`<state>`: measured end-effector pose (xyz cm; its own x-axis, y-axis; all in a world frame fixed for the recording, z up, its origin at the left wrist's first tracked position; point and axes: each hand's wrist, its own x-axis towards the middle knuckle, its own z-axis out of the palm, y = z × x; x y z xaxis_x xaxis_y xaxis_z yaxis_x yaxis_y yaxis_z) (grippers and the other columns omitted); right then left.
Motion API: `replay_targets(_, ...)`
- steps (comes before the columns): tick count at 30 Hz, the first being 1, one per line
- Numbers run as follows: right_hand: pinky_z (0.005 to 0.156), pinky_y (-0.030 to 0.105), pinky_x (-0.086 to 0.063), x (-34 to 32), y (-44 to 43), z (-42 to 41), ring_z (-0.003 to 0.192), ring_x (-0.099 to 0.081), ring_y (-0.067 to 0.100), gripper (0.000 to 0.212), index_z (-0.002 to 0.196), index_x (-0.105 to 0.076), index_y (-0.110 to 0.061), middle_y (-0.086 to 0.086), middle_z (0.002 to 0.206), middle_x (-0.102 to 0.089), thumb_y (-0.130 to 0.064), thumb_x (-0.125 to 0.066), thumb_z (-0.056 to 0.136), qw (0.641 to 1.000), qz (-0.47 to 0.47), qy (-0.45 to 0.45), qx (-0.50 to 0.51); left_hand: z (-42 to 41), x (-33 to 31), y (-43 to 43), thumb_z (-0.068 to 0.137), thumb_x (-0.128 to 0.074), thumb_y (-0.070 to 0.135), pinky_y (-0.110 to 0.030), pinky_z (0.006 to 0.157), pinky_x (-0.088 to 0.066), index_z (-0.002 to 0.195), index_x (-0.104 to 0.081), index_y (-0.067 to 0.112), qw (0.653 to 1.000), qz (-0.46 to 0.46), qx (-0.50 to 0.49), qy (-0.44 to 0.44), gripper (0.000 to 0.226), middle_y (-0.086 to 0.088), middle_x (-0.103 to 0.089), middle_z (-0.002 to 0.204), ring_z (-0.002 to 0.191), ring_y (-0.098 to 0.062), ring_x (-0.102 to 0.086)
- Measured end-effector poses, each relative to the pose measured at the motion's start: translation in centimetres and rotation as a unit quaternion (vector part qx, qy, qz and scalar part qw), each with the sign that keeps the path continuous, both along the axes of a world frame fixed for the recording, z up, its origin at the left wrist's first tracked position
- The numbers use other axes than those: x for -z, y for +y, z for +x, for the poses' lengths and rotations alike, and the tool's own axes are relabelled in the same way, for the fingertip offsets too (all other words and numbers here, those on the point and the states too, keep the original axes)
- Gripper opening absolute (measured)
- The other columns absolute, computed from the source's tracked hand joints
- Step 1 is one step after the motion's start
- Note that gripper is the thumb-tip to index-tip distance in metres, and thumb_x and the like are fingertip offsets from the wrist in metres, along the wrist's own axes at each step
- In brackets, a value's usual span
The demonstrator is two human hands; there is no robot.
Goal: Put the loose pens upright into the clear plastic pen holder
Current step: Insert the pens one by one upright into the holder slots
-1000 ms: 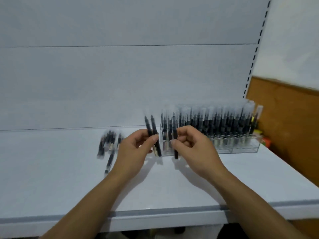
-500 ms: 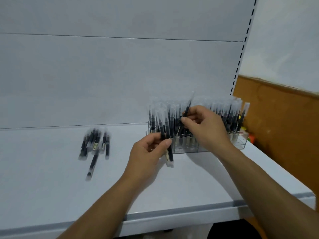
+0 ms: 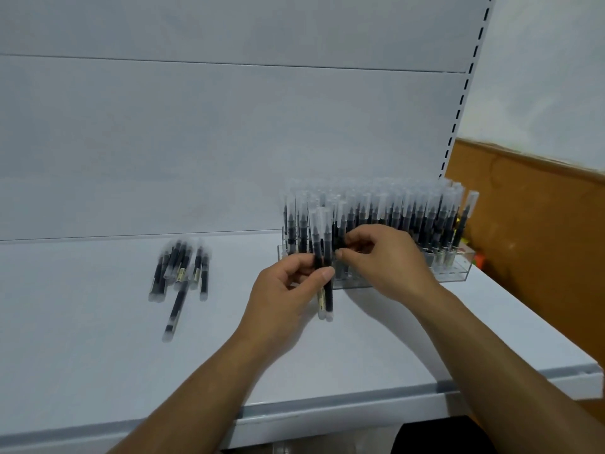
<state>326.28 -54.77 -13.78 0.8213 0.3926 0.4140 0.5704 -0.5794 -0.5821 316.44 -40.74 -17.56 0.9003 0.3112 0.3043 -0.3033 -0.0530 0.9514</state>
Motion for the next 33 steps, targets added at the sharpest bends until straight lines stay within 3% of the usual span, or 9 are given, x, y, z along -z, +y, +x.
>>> replay_targets(3, 0.069, 0.019, -0.047, 1.0, -0.9, -1.1, 0.078, -0.059, -0.003, 0.004, 0.092, -0.070, -0.035, -0.020, 0.084, -0.065, -0.034, -0.067, 0.089, 0.994, 0.110, 0.003, -0.010, 0.0, -0.1, 0.0, 0.081, -0.074, 0.024, -0.022, 0.074, -0.052, 0.092, -0.076, 0.022, 1.000, 0.003, -0.010, 0.004, 0.011, -0.015, -0.071, 0.092, 0.082, -0.022, -0.062)
replay_targets(6, 0.066, 0.014, -0.046, 1.5, -1.2, -2.7, 0.076, -0.060, -0.002, 0.007, 0.084, -0.071, -0.039, -0.018, 0.085, -0.067, -0.040, -0.065, 0.088, 0.980, 0.166, 0.046, -0.095, -0.1, -0.1, -0.1, 0.084, -0.073, 0.023, -0.036, 0.085, -0.054, 0.093, -0.076, 0.026, 1.000, 0.014, -0.001, 0.005, 0.011, -0.010, -0.073, 0.093, 0.093, -0.034, -0.065)
replay_targets(13, 0.060, 0.010, -0.043, 1.4, -1.2, -3.4, 0.062, -0.053, -0.003, 0.006, 0.081, -0.073, -0.029, -0.010, 0.083, -0.066, -0.024, -0.075, 0.084, 0.968, 0.200, 0.079, -0.127, -0.6, -0.6, -0.6, 0.085, -0.071, 0.017, -0.026, 0.079, -0.055, 0.092, -0.076, 0.024, 0.999, 0.043, 0.016, 0.001, 0.012, -0.005, -0.074, 0.090, 0.090, -0.029, -0.067)
replay_targets(16, 0.062, 0.015, -0.051, 0.3, -1.8, -2.7, 0.066, -0.059, 0.001, 0.003, 0.084, -0.071, -0.028, -0.007, 0.077, -0.068, -0.026, -0.071, 0.086, 0.961, 0.243, 0.086, -0.103, -0.7, -0.9, -0.7, 0.084, -0.070, 0.008, -0.015, 0.070, -0.053, 0.095, -0.076, 0.017, 1.000, -0.006, 0.008, 0.004, 0.015, -0.005, -0.076, 0.090, 0.087, -0.020, -0.070)
replay_targets(19, 0.069, 0.028, -0.057, -1.5, -2.6, -1.0, 0.077, -0.066, 0.012, 0.001, 0.088, -0.069, -0.026, -0.003, 0.082, -0.070, -0.027, -0.070, 0.088, 0.947, 0.317, 0.044, -0.028, -0.8, -1.1, -0.9, 0.084, -0.069, 0.001, -0.013, 0.063, -0.052, 0.093, -0.076, 0.011, 0.997, -0.082, 0.010, 0.008, 0.015, -0.010, -0.074, 0.089, 0.078, -0.010, -0.069)
replay_targets(23, 0.080, 0.043, -0.058, -2.2, -2.6, 0.3, 0.082, -0.067, 0.019, 0.004, 0.089, -0.068, -0.027, -0.003, 0.083, -0.070, -0.029, -0.070, 0.089, 0.957, 0.288, 0.006, 0.012, -0.9, -1.2, -1.1, 0.083, -0.068, 0.002, -0.009, 0.063, -0.050, 0.094, -0.076, 0.012, 0.998, -0.067, 0.012, 0.008, 0.016, -0.008, -0.075, 0.089, 0.076, -0.006, -0.068)
replay_targets(33, 0.078, 0.041, -0.058, -1.9, -1.4, 0.6, 0.079, -0.067, 0.016, 0.004, 0.087, -0.067, -0.031, -0.007, 0.081, -0.069, -0.032, -0.071, 0.088, 0.963, 0.270, -0.004, 0.008, -0.9, -1.2, -1.0, 0.084, -0.069, 0.005, -0.008, 0.063, -0.049, 0.092, -0.076, 0.017, 0.999, -0.052, 0.006, 0.011, 0.016, -0.001, -0.076, 0.086, 0.076, -0.004, -0.067)
